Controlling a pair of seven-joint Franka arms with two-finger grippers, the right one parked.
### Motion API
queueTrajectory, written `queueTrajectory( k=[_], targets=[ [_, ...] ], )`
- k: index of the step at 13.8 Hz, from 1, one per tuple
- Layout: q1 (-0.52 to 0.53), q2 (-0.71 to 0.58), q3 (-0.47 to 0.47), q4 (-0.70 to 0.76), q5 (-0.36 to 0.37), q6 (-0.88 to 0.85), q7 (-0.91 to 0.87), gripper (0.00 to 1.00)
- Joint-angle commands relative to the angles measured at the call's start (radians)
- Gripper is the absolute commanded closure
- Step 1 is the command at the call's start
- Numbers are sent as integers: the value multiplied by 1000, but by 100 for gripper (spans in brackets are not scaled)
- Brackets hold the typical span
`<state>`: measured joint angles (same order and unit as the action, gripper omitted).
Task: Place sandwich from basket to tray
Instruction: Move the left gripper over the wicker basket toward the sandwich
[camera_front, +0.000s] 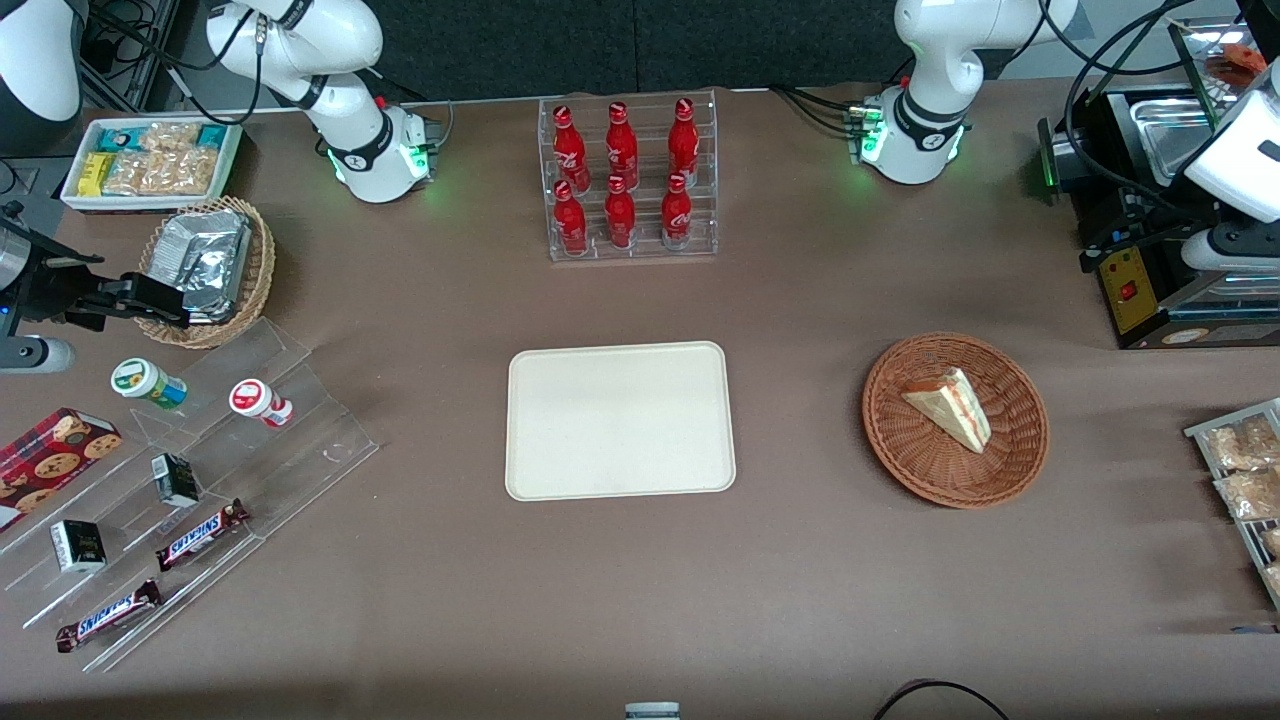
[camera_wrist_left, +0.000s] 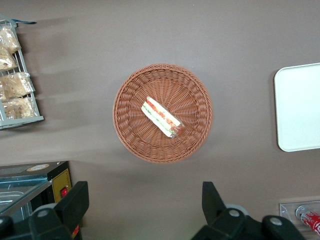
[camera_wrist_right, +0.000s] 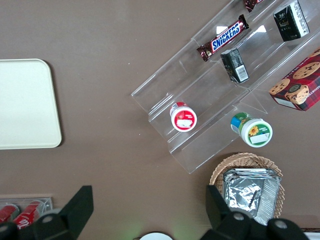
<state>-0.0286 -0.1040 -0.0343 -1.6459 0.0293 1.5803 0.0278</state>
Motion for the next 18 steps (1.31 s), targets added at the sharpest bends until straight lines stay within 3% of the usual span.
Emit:
queueTrajectory(
  k=[1,5,9,18],
  targets=[
    [9,3,-9,9,-8,-16,-9,0],
    [21,47,-3,9,-6,-16,-47,0],
    [7,182,-7,-2,-3,58,-455,0],
    [-34,426,-9,-141,4,383,-842,0]
  ],
)
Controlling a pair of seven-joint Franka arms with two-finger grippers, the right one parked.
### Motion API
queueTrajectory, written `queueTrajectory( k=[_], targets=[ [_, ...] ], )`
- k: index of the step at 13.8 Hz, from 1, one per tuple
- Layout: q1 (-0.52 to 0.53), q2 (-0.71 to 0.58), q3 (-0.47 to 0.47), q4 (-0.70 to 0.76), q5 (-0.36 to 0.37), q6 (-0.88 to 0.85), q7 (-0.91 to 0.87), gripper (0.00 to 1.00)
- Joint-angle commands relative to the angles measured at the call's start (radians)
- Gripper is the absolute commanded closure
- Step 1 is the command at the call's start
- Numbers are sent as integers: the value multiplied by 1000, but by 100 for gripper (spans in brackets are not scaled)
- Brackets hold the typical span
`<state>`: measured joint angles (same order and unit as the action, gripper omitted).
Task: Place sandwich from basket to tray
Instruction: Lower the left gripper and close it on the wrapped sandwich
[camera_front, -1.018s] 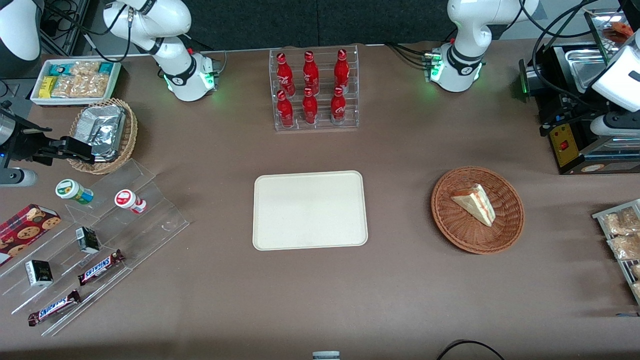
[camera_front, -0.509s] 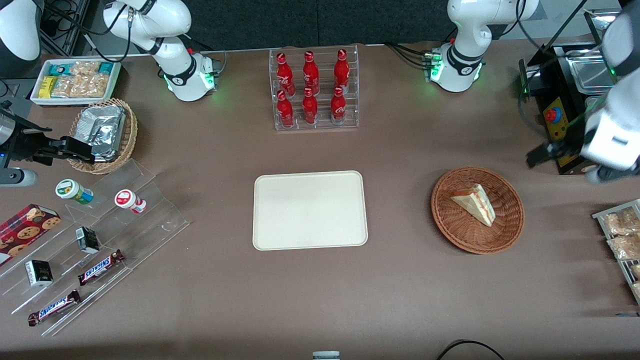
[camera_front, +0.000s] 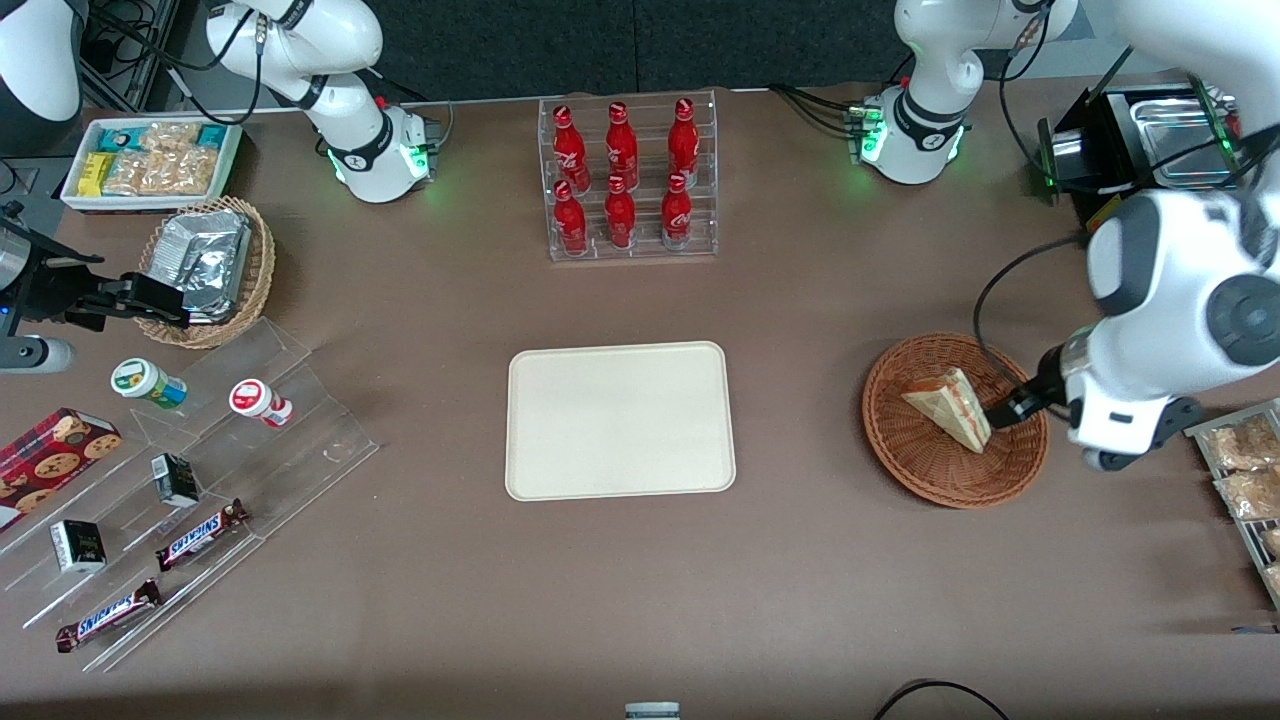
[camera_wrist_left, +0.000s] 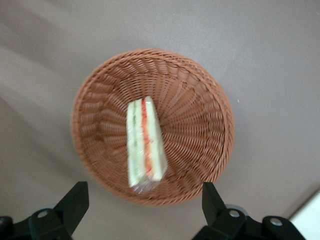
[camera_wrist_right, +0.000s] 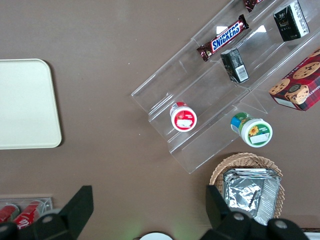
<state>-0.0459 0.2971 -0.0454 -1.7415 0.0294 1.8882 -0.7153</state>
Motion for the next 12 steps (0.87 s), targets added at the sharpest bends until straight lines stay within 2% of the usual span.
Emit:
queueTrajectory(
  k=[1,5,10,12],
  targets=[
    [-18,34,2,-76,4,124,-127,0],
    [-17,36,5,-211,9,235,-139,0],
    [-8,39,10,-273,30,264,-139,0],
    [-8,39,10,-315,34,327,-139,0]
  ],
)
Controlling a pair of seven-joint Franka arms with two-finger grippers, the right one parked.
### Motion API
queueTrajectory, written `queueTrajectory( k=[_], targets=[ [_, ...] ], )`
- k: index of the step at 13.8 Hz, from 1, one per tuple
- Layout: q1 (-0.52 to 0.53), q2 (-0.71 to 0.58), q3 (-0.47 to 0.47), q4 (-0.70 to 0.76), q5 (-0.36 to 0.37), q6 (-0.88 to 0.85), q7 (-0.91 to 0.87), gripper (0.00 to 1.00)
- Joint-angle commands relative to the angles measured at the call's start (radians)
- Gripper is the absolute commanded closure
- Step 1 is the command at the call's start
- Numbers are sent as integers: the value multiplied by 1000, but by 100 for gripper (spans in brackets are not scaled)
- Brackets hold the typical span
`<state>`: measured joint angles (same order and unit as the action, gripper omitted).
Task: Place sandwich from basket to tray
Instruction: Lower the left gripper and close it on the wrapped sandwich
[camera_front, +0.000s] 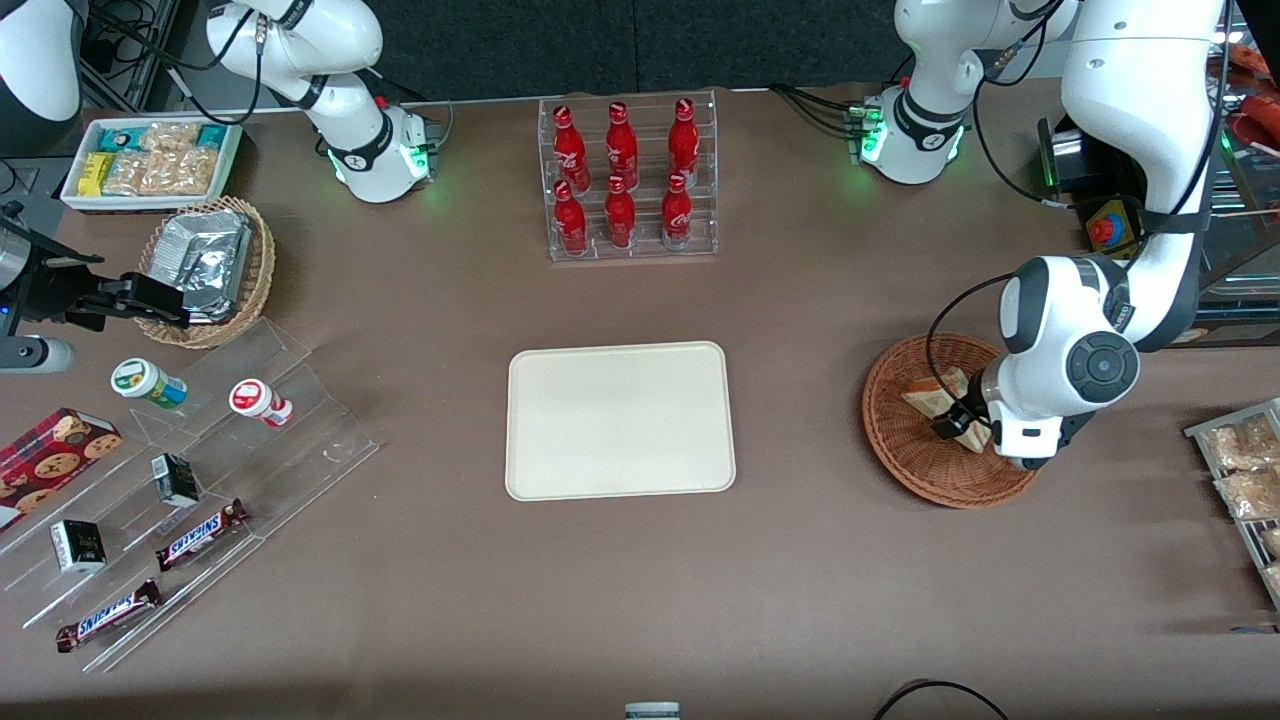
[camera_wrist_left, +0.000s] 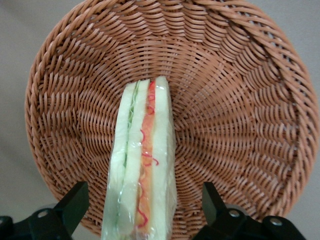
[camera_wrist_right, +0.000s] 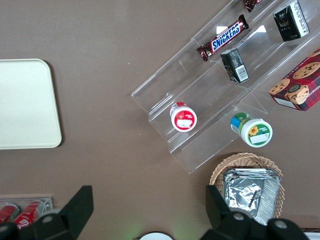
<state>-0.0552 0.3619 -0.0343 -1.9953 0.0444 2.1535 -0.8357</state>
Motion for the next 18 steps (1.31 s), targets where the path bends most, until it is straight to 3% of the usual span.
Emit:
queueTrajectory(
  k=[1,2,3,5,6,7,8,12,18],
  targets=[
    [3,-24,-1,-81,20,90,-19,0],
    [3,-23,-1,-92,20,112,-19,2],
    [3,-23,-1,-94,20,117,-19,22],
    [2,-18,-1,-92,23,118,-17,72],
    [1,-18,-1,-92,23,118,-17,88],
    [1,-20,-1,-91,23,118,-17,96],
    [1,-26,-1,-85,22,115,-16,100],
    [-8,-66,-7,18,18,-7,-16,100],
    [-150,-60,-29,398,-1,-397,-17,100]
  ],
)
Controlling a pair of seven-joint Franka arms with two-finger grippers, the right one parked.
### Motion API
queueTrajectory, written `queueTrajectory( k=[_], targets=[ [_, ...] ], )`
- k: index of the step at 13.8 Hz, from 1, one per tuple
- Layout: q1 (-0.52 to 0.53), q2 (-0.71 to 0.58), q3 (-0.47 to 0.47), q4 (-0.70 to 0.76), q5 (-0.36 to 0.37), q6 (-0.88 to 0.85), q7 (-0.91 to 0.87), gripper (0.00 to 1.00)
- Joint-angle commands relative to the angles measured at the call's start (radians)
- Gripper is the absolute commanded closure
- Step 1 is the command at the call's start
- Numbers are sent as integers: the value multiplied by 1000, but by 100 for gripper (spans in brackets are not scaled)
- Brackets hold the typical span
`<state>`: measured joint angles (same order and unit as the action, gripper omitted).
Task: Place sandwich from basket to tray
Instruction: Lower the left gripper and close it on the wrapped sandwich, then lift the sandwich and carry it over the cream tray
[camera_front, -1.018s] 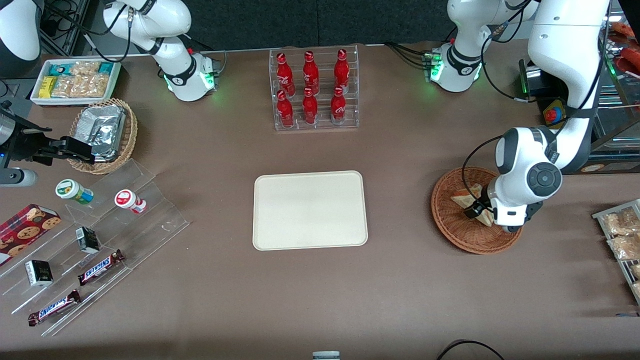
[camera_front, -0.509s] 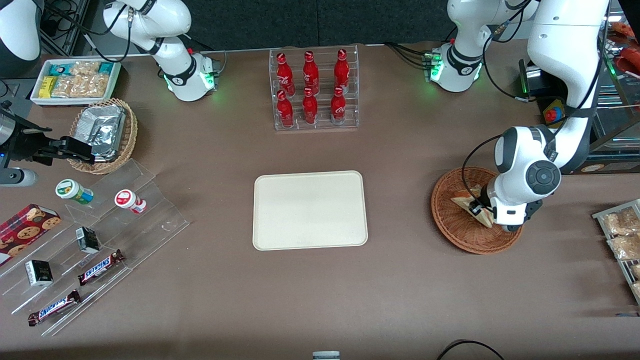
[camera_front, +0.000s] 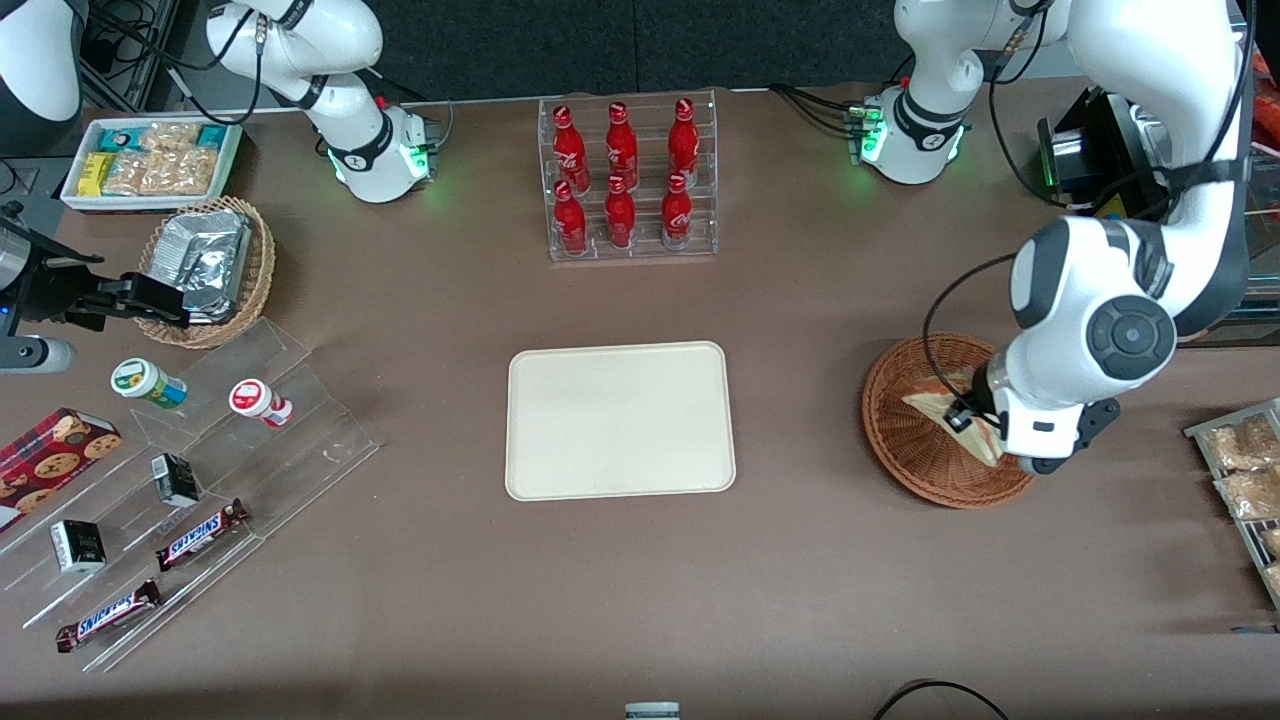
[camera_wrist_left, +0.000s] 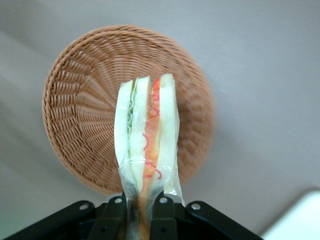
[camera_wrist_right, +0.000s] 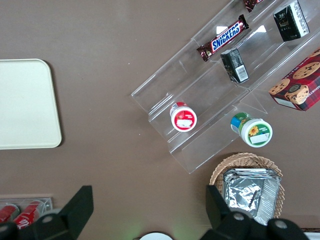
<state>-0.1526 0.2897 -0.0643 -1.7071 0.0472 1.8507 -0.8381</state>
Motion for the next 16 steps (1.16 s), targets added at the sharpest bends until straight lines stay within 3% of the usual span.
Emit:
queueTrajectory(
  k=[1,3,6,10,16],
  targets=[
    [-98,15,-2,174,-39,-141,-19,100],
    [-183,22,-2,239,-78,-156,-19,100],
    [-341,67,-2,263,-72,-131,-16,100],
    [-507,256,-3,380,-78,51,-12,100],
    [-614,469,1,446,-66,222,-13,100]
  ],
)
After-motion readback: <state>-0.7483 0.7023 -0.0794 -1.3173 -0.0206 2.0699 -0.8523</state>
